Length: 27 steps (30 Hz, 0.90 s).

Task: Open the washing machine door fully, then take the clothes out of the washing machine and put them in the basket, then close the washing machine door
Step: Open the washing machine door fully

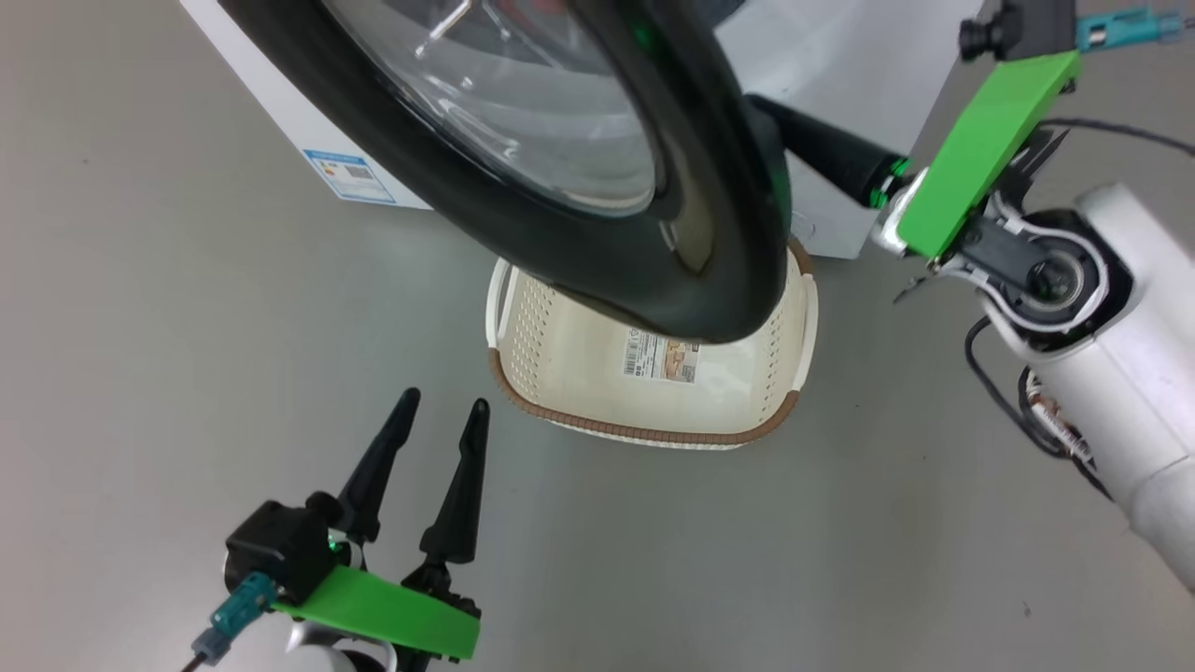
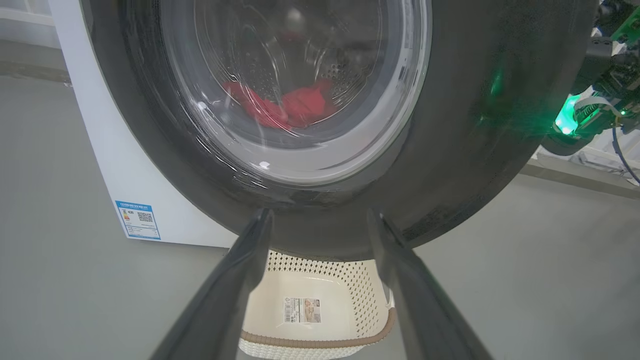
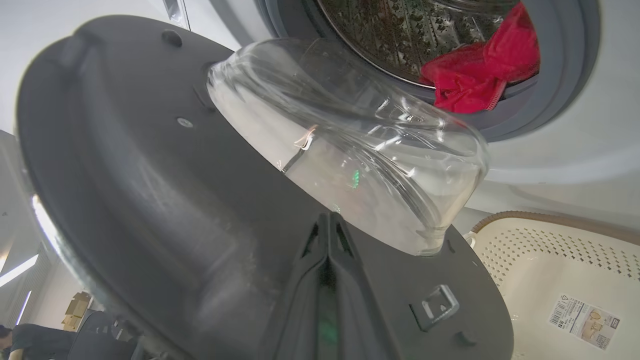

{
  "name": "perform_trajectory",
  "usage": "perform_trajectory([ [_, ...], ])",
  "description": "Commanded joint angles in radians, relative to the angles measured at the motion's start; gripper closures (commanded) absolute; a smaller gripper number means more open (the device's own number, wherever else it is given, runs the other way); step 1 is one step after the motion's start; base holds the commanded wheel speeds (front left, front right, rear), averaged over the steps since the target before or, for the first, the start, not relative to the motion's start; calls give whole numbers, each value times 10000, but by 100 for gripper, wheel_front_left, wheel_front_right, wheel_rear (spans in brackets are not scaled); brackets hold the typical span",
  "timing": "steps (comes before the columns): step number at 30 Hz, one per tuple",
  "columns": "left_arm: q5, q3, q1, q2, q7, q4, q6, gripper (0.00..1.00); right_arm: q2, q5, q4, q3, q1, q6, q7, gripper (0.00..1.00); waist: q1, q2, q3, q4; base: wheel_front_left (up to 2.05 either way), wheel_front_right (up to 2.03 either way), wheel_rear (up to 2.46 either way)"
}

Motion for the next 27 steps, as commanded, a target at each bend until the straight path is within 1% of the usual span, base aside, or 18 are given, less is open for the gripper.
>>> perform_trajectory([
  [1,101,368,177,116,-120,-264,-56,0,184,-60,-361,73,287,79,34,100,0,0,-80,14,0,0,0],
  [14,115,474,444,84,-120,-323,-56,0,583,-31,-1098,524,1316,79,222,100,0,0,-490,211,0,0,0],
  [27,149,562,581,54,-120,-415,-56,0,1020,-13,-1393,840,1794,79,452,100,0,0,-681,361,0,0,0],
])
